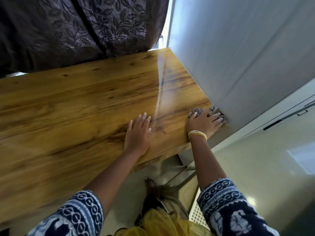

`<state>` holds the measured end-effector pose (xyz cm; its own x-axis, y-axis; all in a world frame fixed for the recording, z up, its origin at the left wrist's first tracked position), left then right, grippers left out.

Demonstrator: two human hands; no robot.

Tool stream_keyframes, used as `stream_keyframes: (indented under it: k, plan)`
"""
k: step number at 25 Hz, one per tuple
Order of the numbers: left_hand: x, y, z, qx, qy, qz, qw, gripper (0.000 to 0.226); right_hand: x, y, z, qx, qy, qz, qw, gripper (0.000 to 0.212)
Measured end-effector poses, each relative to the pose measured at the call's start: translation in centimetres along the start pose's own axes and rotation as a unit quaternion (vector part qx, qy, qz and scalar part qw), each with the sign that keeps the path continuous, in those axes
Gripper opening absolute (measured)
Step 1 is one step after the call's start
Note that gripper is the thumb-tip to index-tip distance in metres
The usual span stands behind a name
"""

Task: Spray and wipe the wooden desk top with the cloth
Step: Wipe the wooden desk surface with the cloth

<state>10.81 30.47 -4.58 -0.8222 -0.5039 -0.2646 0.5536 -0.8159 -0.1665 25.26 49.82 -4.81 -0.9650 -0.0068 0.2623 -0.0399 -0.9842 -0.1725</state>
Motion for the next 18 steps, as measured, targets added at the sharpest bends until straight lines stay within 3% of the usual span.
stream_keyframes:
  k: [6,11,16,18]
  plan:
    - [0.2,0.0,-0.4,-0.021,-0.015,-0.001,1.0,0.051,2.4,-1.4,-0.3,0.002,0.035,0.019,0.999,0.057]
    - [0.3,0.1,-0.5,-0.03,-0.017,0.0,0.999,0.049,3.0,-3.7,-1.4,0.025,-0.004,0.229,0.973,0.053]
    - [0.4,-0.1,-0.3,-0.034,-0.004,0.009,0.999,0.046,2.4,-4.3,-0.6,0.062,-0.067,0.342,0.935,0.044]
    - [0.4,-0.1,-0.3,-0.03,-0.001,0.005,1.0,0.046,-0.3,-4.0,0.4,0.045,-0.1,0.339,0.934,0.042]
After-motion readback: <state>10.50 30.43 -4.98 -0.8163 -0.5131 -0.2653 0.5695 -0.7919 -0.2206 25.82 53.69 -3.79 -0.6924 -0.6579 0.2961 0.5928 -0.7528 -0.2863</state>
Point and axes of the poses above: each hand's wrist, its own y-axis away from the middle knuckle, its own z-axis out of the back of the hand, x = y × z, the point moved 2 cm from there along -y, towards the middle knuckle, and after that the axes turned 10 degrees about -x, right-handed, at the moved point
